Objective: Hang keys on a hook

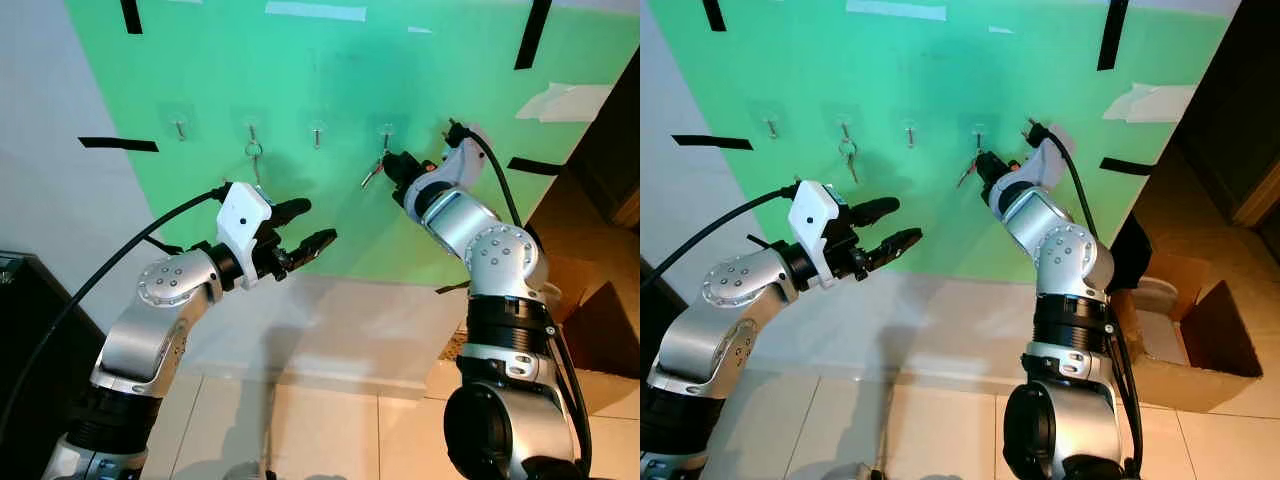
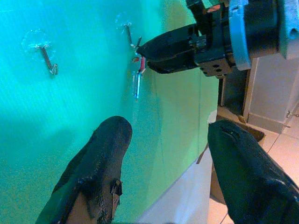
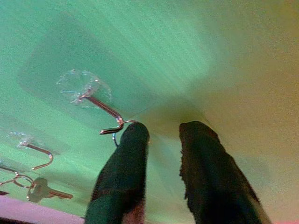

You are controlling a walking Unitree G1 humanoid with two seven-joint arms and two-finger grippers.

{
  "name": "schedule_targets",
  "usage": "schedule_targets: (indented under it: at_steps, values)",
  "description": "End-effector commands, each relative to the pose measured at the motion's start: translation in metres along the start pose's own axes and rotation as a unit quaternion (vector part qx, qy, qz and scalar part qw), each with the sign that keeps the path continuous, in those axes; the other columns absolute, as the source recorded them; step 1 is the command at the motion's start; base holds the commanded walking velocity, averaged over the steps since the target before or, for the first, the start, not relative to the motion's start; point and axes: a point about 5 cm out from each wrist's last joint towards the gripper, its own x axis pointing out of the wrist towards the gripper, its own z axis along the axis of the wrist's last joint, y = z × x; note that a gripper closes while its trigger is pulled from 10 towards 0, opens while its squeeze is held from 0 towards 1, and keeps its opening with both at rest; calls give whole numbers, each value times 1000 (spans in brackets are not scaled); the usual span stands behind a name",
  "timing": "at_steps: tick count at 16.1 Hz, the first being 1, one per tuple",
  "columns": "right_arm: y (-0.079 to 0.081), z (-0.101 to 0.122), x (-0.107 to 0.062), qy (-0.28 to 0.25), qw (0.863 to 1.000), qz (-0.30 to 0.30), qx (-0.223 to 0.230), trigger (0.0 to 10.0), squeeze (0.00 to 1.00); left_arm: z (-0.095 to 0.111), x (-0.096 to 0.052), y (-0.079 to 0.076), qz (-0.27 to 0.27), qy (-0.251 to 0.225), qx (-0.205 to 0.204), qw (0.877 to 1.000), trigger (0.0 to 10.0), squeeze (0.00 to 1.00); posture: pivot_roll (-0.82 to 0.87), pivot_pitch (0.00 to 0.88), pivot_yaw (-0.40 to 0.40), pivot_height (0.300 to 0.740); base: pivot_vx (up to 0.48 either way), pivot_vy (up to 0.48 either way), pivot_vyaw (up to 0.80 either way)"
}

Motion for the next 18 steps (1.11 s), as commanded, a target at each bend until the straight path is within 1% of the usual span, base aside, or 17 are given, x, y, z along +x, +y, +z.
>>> schedule_targets:
  at_steps: [1, 7, 10, 11, 12, 13, 15, 18]
  values:
    - [-12, -5, -3, 15, 999, -30, -13, 10000, 1000, 6, 0, 1, 0, -5, 7, 1000, 10000, 0, 0, 0, 6, 740, 0, 0, 0]
    - [-12, 3, -16, 7, 998, -21, -51, 10000, 1000, 6, 1, 0, -2, -6, 5, 1000, 10000, 0, -7, 0, 11, 740, 0, 0, 0]
    - [-5, 3, -20, 9, 998, 8, -62, 10000, 1000, 5, 1, 0, -3, -5, 5, 1000, 10000, 0, -8, 0, 15, 740, 0, 0, 0]
    - [-3, 4, -21, 8, 998, 16, -62, 10000, 725, 5, 0, 0, -3, -5, 5, 1000, 10000, 0, -8, 0, 15, 740, 0, 0, 0]
    - [-1, 4, -21, 7, 998, 23, -63, 10000, 349, 5, 0, 0, -3, -5, 5, 1000, 10000, 0, -8, 0, 14, 740, 0, 0, 0]
    - [1, 3, -21, 7, 997, 28, -66, 10000, 0, 5, 0, 0, -3, -5, 5, 1000, 10000, 0, -8, 0, 14, 740, 0, 0, 0]
    - [2, 0, -19, 6, 997, 37, -73, 10000, 0, 5, 0, 1, -2, -4, 5, 1000, 10000, 0, -7, 0, 13, 740, 0, 0, 0]
    - [0, -3, -16, 6, 996, 35, -79, 10000, 0, 5, 0, 1, -3, -4, 5, 1000, 10000, 0, -7, 0, 14, 740, 0, 0, 0]
